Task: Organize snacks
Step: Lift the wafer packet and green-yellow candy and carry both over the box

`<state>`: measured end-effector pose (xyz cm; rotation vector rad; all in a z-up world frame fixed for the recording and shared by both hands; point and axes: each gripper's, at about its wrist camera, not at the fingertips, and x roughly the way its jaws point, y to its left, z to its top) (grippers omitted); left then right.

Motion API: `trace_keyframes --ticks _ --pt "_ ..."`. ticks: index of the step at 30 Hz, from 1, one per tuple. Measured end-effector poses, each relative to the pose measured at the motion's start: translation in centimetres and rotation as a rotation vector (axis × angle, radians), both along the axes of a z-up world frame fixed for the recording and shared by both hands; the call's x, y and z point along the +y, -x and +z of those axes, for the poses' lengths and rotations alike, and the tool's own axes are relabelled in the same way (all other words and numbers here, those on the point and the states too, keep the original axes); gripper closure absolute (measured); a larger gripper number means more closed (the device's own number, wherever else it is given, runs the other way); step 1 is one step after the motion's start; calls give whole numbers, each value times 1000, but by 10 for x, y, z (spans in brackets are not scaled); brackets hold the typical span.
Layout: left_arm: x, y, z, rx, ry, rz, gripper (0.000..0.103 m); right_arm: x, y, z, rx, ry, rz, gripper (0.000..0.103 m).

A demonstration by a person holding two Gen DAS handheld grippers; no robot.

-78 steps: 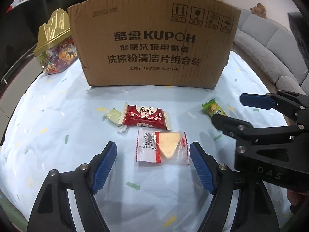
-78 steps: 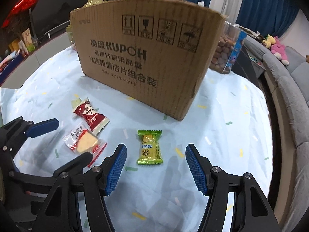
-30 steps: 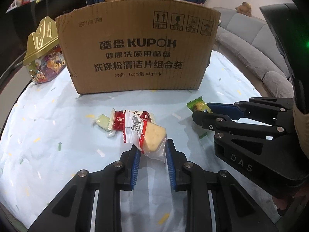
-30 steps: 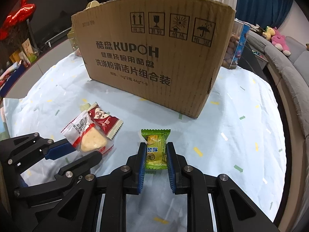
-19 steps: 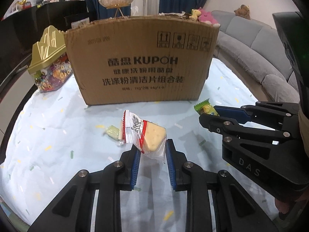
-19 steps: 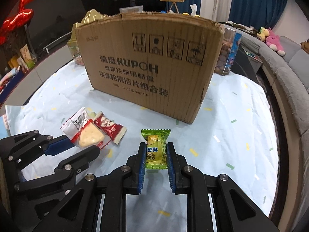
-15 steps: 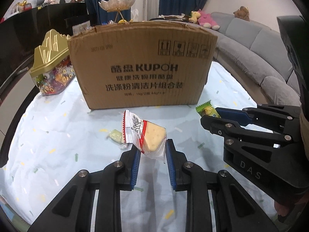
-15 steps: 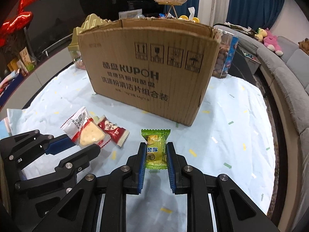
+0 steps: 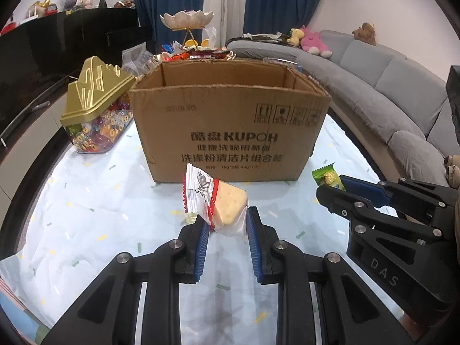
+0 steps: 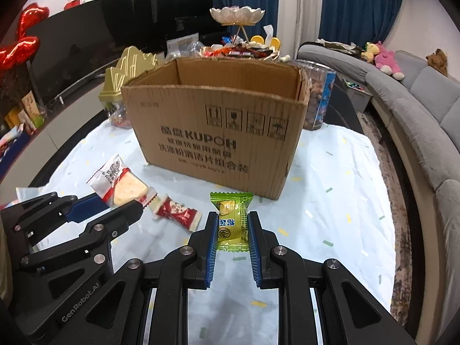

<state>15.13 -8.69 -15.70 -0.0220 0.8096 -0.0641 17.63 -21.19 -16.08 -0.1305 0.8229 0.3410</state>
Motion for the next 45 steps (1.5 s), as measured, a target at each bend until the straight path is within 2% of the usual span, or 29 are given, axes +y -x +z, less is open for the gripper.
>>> trace_keyframes --ticks 26,45 --pt "30 -5 57 -44 22 -27 77 23 2 54 -47 20 -177 82" --pt "46 -61 97 -90 45 -58 77 37 -37 93 -85 3 -234 82"
